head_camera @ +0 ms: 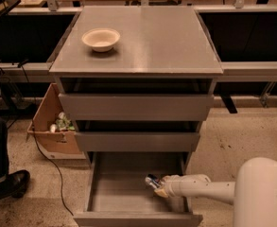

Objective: Place redbull can into bottom drawer

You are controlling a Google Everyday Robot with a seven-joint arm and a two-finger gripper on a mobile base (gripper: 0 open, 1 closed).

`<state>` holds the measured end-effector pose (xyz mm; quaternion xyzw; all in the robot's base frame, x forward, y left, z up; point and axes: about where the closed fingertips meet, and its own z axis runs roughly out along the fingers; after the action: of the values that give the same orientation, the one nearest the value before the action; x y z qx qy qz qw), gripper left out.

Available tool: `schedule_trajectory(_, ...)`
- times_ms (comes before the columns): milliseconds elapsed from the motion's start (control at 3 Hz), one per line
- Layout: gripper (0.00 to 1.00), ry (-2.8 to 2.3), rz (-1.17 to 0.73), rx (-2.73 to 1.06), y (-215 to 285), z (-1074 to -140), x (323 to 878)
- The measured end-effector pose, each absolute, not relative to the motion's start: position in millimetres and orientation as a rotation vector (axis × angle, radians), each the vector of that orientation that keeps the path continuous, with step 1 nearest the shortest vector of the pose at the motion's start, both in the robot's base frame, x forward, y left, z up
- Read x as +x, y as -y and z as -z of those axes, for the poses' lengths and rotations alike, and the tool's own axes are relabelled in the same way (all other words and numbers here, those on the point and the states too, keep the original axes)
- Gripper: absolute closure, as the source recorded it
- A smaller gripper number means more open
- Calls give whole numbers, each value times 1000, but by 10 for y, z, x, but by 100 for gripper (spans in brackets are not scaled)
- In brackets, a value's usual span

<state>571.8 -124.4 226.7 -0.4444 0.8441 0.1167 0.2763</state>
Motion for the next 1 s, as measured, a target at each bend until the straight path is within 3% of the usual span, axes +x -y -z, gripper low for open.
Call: schedule_trajectory(1000,100,-2279,-412,-1137,1189,-1581,6028)
